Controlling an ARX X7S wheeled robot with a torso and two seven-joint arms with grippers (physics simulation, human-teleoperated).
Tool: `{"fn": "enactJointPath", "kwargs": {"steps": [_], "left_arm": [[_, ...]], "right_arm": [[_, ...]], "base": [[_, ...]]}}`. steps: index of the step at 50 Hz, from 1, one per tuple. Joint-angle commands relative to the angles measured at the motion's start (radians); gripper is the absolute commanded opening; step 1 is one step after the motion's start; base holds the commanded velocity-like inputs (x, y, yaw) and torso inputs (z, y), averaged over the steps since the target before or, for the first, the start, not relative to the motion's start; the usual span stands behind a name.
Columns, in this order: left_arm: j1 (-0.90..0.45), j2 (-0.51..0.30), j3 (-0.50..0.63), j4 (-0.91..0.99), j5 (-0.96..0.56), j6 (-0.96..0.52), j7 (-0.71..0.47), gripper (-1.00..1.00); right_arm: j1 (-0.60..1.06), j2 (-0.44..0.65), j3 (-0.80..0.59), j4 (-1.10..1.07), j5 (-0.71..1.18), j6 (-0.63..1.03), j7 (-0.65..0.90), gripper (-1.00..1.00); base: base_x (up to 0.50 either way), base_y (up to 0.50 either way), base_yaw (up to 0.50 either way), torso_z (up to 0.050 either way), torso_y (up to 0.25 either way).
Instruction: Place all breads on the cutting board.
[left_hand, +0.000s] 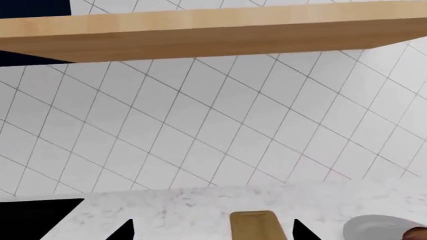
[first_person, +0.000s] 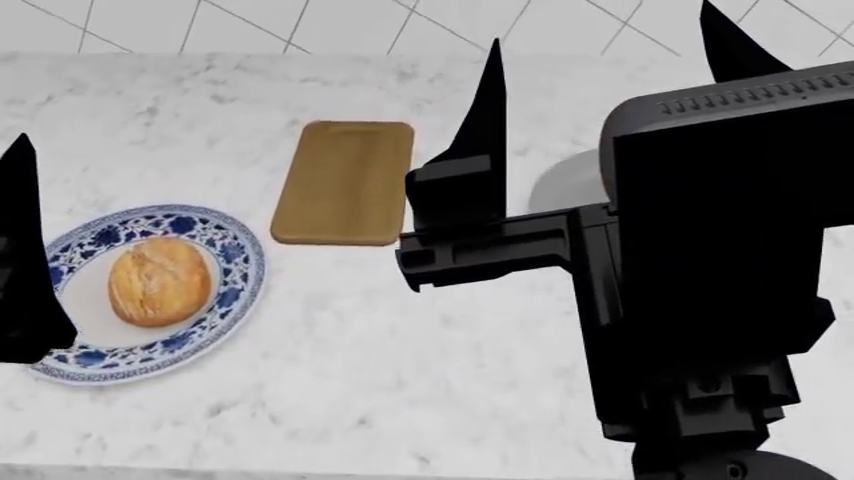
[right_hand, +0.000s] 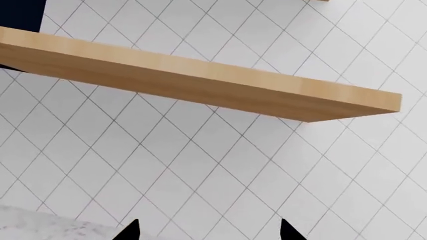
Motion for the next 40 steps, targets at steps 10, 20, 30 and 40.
{"fn": "enactJointPath", "kwargs": {"steps": [10,20,30,40], "left_arm": [[0.003,-0.013,0.014,0.014,-0.001,0.033,0.005,1.00],[-0.010,-0.024,0.022,0.013,-0.003,0.042,-0.001,1.00],[-0.029,-0.029,0.038,0.012,-0.008,0.052,-0.010,1.00],[-0.028,-0.043,0.032,0.014,0.009,0.067,-0.007,1.00]], "right_arm": [[-0.015,0.021,-0.017,0.011,0.004,-0.052,0.010,1.00],[-0.019,0.030,-0.028,0.015,0.005,-0.069,0.014,1.00],[-0.013,0.035,-0.023,0.015,0.026,-0.071,0.027,1.00],[-0.015,0.039,-0.026,0.021,0.037,-0.085,0.029,1.00]], "base": [[0.21,0.00,0.00,0.000,0.000],[0.21,0.10,0.00,0.000,0.002],[0.21,0.00,0.00,0.000,0.000],[0.21,0.06,0.00,0.000,0.000]]}}
